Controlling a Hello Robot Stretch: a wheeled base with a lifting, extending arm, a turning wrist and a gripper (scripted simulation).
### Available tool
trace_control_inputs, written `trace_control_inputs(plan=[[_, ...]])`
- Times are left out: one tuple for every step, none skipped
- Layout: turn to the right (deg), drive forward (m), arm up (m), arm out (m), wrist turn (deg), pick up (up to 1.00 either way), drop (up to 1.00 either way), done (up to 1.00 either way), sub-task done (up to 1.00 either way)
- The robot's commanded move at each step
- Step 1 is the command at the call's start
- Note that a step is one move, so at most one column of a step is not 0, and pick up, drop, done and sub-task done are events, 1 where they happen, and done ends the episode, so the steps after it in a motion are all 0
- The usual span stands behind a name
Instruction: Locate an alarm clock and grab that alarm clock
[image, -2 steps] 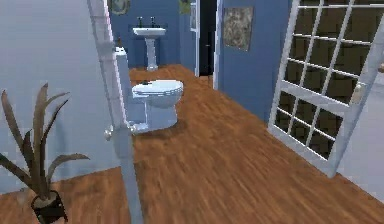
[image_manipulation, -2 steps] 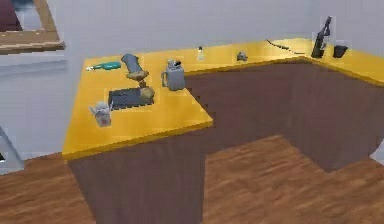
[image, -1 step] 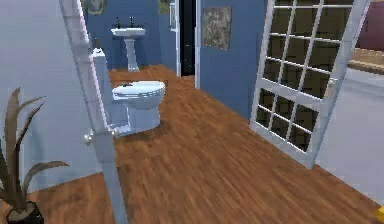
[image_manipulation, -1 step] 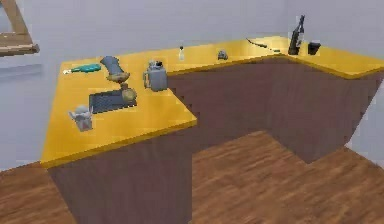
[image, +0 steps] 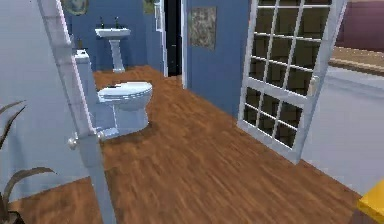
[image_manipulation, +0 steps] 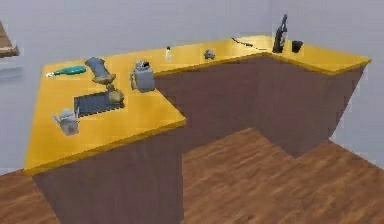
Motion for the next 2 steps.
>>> trace_control_inputs(plan=[[0.0, 0.45, 0.00, 0.00, 0.0, 0.00, 0.00, 0.00, 0.00], [0.0, 0.55, 0.00, 0.00, 0.0, 0.00, 0.00, 0.00, 0.00]])
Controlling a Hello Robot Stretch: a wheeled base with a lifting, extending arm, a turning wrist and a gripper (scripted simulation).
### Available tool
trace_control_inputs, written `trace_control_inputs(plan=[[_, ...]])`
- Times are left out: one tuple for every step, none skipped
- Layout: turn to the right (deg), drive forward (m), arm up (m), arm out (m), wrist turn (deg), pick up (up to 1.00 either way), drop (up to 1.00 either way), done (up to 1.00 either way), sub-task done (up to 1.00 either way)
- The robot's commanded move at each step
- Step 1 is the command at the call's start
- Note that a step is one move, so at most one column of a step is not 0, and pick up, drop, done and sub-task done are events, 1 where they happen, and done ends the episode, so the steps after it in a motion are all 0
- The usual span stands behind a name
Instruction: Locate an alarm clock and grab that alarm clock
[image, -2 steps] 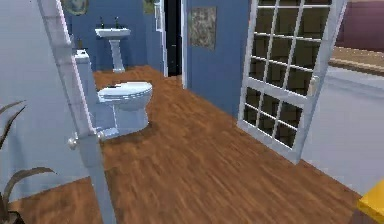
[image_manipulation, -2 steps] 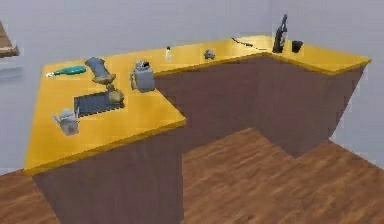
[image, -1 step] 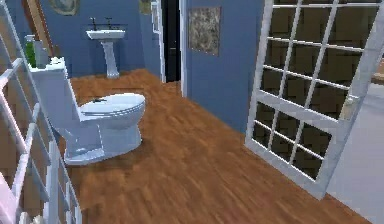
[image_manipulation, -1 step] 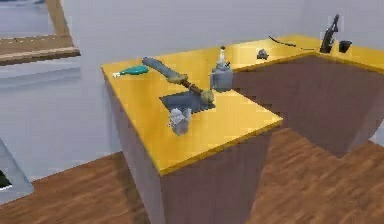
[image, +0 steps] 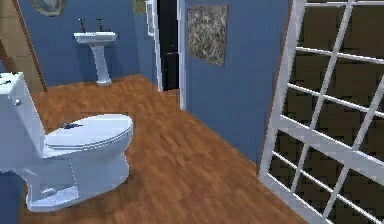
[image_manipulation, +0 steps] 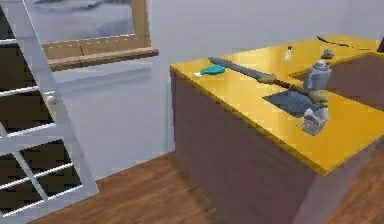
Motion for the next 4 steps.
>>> trace_control_inputs(plan=[[0.0, 1.00, 0.00, 0.00, 0.0, 0.00, 0.00, 0.00, 0.00], [-6.0, 0.00, 0.00, 0.00, 0.0, 0.00, 0.00, 0.00, 0.00], [0.0, 0.65, 0.00, 0.00, 0.0, 0.00, 0.00, 0.00, 0.00], [-12.0, 0.00, 0.00, 0.00, 0.0, 0.00, 0.00, 0.00, 0.00]])
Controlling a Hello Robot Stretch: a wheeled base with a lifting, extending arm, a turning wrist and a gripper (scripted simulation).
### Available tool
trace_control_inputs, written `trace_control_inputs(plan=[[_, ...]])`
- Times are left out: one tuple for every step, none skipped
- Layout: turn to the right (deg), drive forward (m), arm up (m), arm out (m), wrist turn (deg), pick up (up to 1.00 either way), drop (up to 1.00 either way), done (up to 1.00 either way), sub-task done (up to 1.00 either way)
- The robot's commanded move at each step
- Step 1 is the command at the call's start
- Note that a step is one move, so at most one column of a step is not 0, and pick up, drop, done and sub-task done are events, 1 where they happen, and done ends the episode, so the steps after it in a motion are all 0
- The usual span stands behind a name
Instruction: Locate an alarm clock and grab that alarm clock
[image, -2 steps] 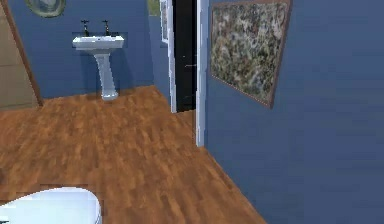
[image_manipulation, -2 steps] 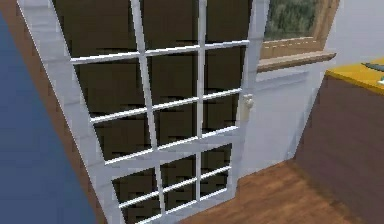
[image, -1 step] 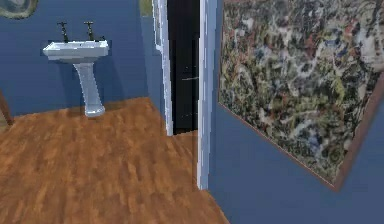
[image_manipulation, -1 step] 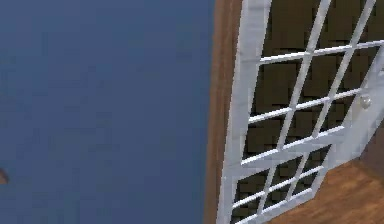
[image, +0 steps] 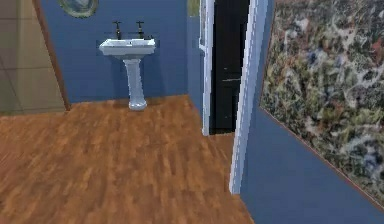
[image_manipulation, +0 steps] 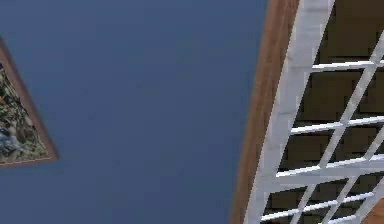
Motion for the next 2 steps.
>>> trace_control_inputs(plan=[[0.0, 1.00, 0.00, 0.00, 0.0, 0.00, 0.00, 0.00, 0.00], [-3.0, 0.00, 0.00, 0.00, 0.0, 0.00, 0.00, 0.00, 0.00]])
